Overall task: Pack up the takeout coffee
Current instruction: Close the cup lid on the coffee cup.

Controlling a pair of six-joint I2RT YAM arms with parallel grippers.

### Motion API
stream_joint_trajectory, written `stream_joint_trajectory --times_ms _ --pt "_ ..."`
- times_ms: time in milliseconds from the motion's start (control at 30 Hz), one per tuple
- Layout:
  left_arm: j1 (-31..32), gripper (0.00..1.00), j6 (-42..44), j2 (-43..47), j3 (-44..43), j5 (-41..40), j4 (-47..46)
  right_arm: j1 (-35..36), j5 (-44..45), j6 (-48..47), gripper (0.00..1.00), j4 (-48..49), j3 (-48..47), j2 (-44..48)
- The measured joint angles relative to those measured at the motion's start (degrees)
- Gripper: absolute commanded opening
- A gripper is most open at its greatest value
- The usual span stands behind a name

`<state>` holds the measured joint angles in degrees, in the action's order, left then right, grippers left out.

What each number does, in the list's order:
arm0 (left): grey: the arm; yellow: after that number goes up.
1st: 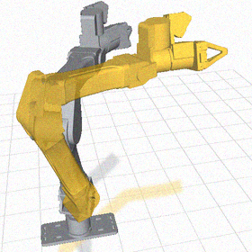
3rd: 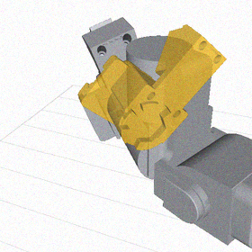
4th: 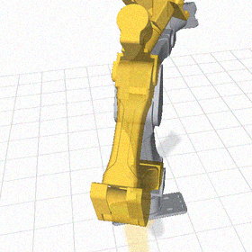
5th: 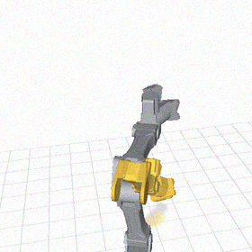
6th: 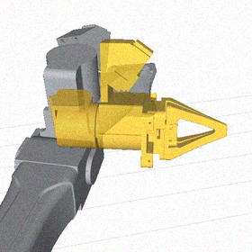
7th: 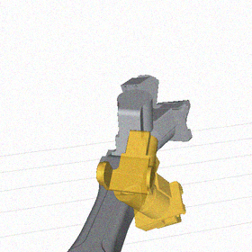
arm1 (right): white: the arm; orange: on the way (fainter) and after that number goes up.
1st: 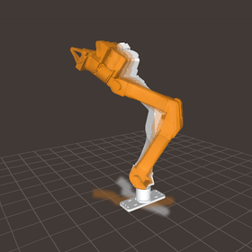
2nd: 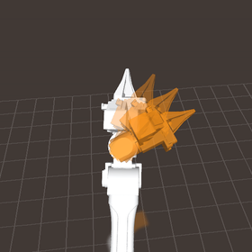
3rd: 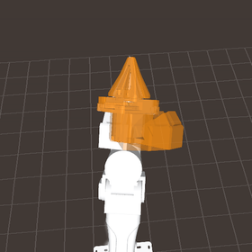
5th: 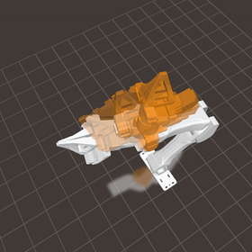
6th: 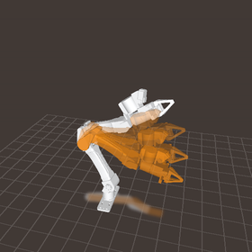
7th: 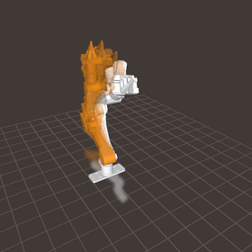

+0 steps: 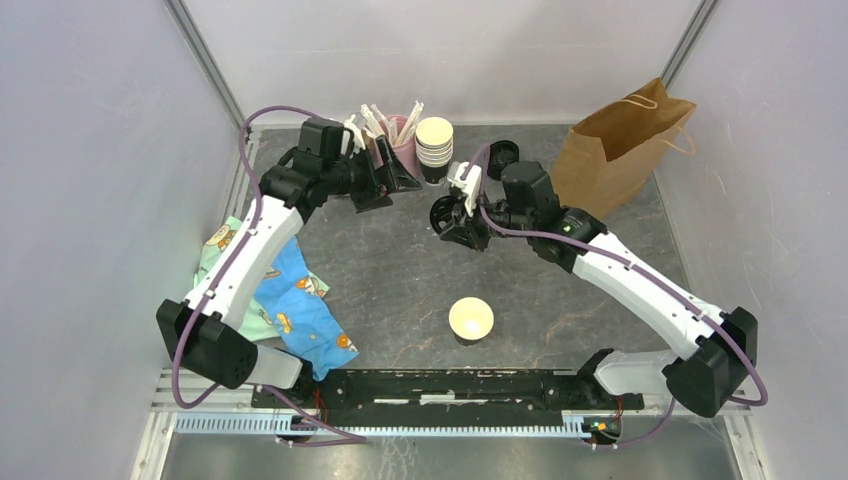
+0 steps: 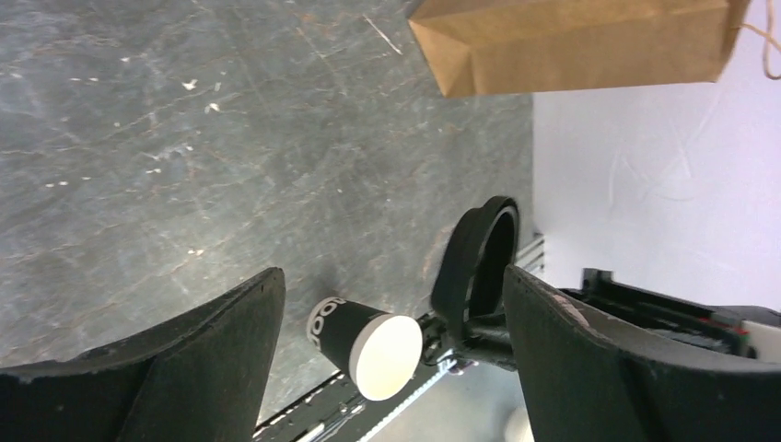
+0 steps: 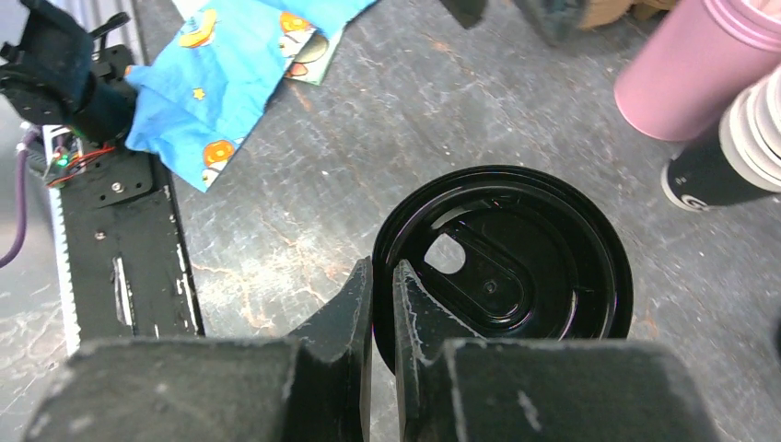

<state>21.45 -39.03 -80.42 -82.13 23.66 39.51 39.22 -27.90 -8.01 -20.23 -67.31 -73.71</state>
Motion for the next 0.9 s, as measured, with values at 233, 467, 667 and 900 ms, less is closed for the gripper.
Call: stream_joint_trajectory --times_ms 233,467,667,900 --pt "4.2 0.78 -1.5 -4.6 -6.7 -1.7 5.1 3.1 -1.4 -2.9 0.08 -2.1 -1.0 -1.6" --pt "15.0 0.7 2.1 -12.2 -21.4 -19.1 17.4 4.9 2.4 -3.9 0.08 -4.4 -1.7 -3.1" --pt "19.8 0.63 3.0 -13.7 -21.6 -25.9 22.5 4.9 4.0 -4.4 0.08 -5.2 -1.7 -3.1" --pt "22.3 0.48 4.0 -15.6 -21.6 -28.3 24.0 4.9 4.7 -4.5 0.08 -5.1 -1.6 -2.8"
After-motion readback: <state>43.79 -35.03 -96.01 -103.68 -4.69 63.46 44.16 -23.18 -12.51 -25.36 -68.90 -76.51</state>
